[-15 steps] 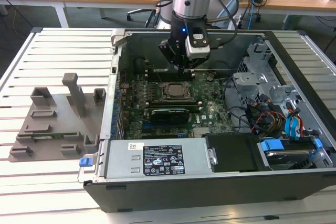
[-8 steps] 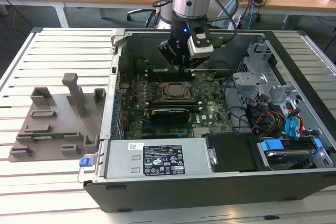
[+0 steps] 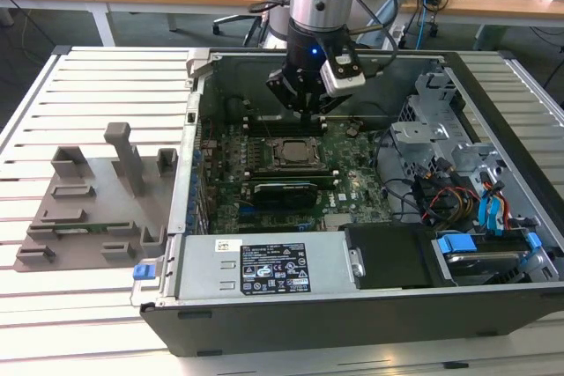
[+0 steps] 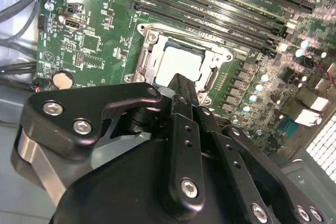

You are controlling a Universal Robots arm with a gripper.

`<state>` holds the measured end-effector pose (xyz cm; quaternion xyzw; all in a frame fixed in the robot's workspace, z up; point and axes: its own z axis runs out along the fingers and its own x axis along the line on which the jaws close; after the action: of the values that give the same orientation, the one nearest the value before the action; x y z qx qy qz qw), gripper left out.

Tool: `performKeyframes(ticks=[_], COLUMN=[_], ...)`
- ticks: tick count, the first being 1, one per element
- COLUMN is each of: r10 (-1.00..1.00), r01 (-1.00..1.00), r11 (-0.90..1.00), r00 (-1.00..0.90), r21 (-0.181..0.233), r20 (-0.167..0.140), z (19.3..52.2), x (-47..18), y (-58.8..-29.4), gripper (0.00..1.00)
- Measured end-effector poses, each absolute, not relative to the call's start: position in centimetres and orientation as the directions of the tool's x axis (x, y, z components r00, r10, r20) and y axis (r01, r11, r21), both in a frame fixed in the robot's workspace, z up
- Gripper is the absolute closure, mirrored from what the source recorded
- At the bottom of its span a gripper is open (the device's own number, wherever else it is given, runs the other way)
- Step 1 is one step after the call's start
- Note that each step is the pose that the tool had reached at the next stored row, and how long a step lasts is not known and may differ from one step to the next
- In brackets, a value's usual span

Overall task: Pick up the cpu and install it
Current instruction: 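Install the first cpu locking lever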

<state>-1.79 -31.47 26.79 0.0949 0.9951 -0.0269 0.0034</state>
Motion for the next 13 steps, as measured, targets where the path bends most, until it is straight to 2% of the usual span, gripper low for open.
performKeyframes(ticks=[13], r10=[0.032], r01=[0.033], r11=[0.998], r00=[-0.999], r21=[-0.053], r20=[-0.012], z=[26.78], x=[-1.79], y=[-31.47], gripper=[0.89])
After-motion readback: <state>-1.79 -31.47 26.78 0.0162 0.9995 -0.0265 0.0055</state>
